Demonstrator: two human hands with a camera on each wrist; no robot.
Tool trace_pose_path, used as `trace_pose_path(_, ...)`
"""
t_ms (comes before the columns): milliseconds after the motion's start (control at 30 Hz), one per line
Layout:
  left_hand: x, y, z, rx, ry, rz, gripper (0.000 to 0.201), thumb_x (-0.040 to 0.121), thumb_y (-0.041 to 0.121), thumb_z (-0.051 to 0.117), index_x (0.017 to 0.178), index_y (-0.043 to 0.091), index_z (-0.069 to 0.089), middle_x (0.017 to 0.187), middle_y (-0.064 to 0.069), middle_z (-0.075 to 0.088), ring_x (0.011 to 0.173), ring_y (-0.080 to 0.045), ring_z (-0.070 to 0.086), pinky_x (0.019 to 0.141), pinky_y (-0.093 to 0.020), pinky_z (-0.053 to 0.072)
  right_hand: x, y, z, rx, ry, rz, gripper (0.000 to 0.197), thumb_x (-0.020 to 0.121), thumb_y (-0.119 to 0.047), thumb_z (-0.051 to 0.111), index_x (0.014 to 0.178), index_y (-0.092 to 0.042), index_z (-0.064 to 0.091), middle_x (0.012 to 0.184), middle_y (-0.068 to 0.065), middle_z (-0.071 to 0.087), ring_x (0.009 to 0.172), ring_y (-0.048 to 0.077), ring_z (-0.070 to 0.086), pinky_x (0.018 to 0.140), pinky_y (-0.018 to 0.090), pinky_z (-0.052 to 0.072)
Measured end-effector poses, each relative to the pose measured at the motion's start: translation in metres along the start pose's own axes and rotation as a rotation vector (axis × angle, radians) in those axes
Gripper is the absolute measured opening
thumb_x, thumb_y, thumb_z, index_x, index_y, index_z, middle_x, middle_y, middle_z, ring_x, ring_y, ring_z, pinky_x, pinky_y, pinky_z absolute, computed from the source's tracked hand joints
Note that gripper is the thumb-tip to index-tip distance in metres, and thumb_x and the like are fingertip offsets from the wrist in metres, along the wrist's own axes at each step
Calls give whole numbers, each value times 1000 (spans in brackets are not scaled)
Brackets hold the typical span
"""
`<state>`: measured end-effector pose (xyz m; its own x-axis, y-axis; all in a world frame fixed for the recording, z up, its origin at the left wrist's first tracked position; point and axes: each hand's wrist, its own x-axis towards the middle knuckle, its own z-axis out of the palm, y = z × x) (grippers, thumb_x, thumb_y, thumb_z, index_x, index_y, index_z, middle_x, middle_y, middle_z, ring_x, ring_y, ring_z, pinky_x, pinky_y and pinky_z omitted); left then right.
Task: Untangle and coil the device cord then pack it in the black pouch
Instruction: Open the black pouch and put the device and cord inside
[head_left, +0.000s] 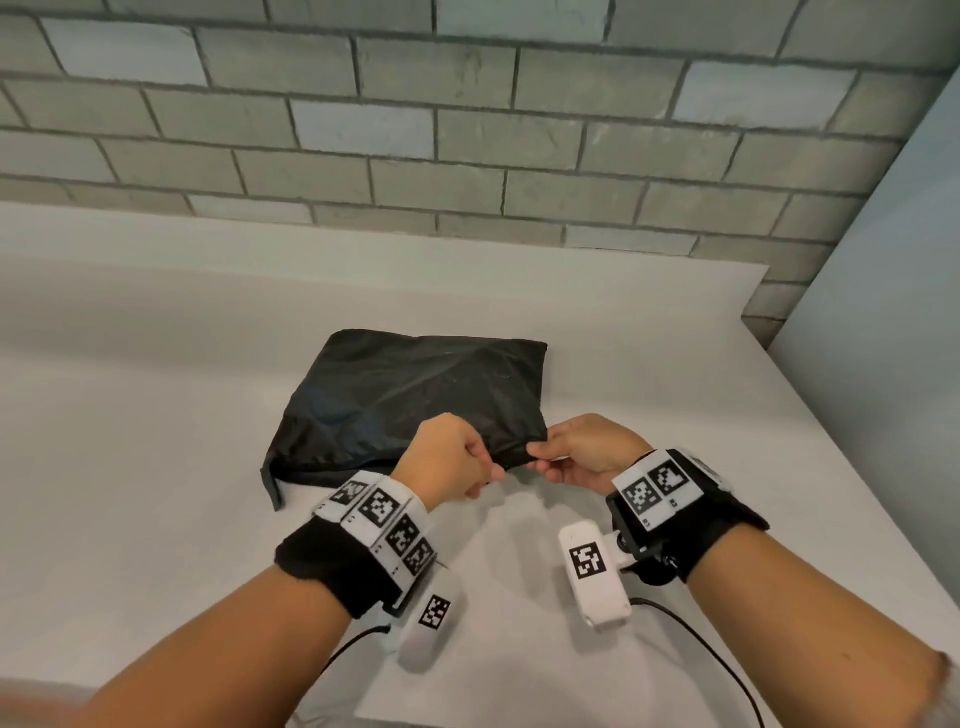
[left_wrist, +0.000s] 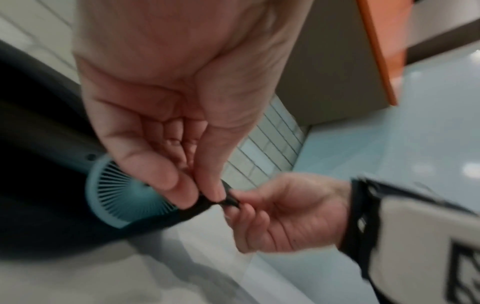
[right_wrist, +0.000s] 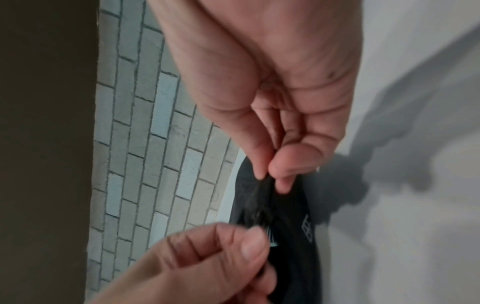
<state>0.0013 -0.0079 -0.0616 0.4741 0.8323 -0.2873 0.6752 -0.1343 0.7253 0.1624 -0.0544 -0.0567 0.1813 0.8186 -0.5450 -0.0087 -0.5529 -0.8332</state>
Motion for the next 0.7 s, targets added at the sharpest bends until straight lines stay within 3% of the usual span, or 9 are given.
trace_pose_path(67,0,-17,-15,0,44,-8,22,75,20,74,58,12,62,51,-1,61,38,-3,53,50,-17,48,0,3,-5,42,21,-10,13,84,3,57,72,3,56,48,6,61,39,6,54,42,15,47)
trace_pose_path(167,-7,-52,-49,73,42,-69,25,73,19,74,54,7,64,46,-2,60,39,-9,51,49,-17,44,-2,9,-10,43,14,9,16,86,3,55,70,0,53,41,3,60,38,6,53,42,14,47)
trace_pose_path(233,-14,-75,-74,123,63,-147,26,72,20,74,53,4,65,43,-2,59,42,-15,48,50,-20,43,-3,12,-12,30,17,15,18,86,3,54,69,-1,52,41,3,60,41,7,53,43,14,47)
trace_pose_path(400,-32,-117,-126,190,88,-357,24,72,17,74,54,3,65,42,-2,57,36,-13,40,46,-22,34,-6,17,-15,66,44,0,19,85,7,53,67,1,54,41,4,57,37,7,52,41,15,48)
trace_pose_path(500,-37,-127,-135,215,77,-391,22,72,16,74,60,-1,68,42,-3,57,38,-15,40,47,-22,33,-8,17,-14,48,51,-8,21,85,8,53,65,1,53,39,3,56,37,8,50,41,15,48)
trace_pose_path(567,-37,-124,-134,269,50,-401,21,73,17,73,62,0,67,42,-2,56,39,-14,43,46,-22,34,-11,16,-11,42,68,-15,19,85,7,54,67,2,54,47,7,56,40,10,49,41,16,48)
trace_pose_path(633,-37,-112,-131,401,52,-393,24,75,24,71,68,1,65,53,-4,59,51,-16,51,49,-23,37,-15,15,-8,19,72,-13,15,85,5,55,70,3,55,58,12,53,44,12,49,42,17,48)
trace_pose_path(700,-35,-92,-126,537,115,-307,32,78,35,66,74,4,61,74,-9,61,70,-21,55,61,-26,40,-21,14,-4,-31,76,-13,12,87,-4,57,78,4,56,67,14,53,50,15,50,44,20,49)
